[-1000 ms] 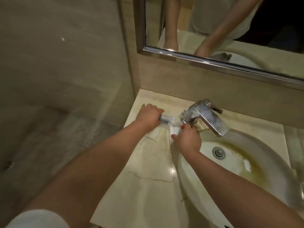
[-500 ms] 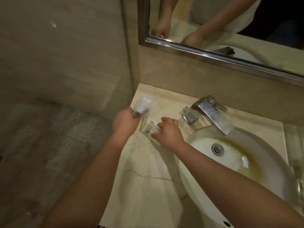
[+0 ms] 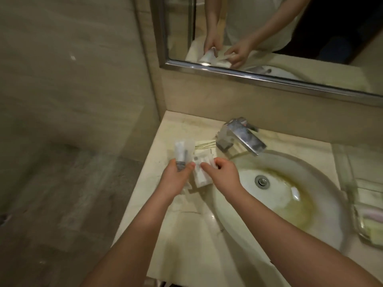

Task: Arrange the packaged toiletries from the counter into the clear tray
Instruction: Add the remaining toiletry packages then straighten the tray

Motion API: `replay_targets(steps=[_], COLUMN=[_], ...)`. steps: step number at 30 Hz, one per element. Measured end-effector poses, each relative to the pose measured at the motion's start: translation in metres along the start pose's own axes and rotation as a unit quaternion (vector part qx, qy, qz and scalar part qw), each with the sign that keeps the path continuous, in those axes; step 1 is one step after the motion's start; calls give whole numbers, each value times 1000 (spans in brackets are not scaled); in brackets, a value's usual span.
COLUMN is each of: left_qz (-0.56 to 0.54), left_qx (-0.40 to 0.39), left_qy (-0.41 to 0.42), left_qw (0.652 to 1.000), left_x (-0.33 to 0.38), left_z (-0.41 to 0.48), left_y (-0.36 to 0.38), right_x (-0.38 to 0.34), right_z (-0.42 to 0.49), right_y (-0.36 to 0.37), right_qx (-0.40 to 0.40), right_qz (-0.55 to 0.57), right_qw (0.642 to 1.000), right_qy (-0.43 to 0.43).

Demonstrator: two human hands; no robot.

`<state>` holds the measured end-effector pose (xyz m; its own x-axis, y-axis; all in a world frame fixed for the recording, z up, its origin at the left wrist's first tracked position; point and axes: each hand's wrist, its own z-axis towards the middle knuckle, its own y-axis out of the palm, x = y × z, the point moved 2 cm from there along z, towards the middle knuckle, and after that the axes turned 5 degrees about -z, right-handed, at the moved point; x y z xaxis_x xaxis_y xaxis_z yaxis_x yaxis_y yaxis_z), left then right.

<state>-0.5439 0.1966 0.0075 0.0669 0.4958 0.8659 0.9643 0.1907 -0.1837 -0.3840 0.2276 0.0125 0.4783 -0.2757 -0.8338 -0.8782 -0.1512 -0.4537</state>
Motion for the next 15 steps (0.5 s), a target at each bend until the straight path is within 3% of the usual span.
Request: replay_targets(steps=[5,9,15], left_qz=[-59,-42,-19], left_qx=[-95,-151,-210], left_qy=[20,19,25], left_qw=[994,988,977], left_x=[12,14,9], left_z=[-56,-110,-198], left_y=[84,168,310], right_x=[35,84,173], right_z=[-57,-104,-176], right_y=[-86,-173,-294], right_qx=[47,117,215], right_qz=[59,65,109], right_qw=[997,991,970], right_qy=[8,-11,40])
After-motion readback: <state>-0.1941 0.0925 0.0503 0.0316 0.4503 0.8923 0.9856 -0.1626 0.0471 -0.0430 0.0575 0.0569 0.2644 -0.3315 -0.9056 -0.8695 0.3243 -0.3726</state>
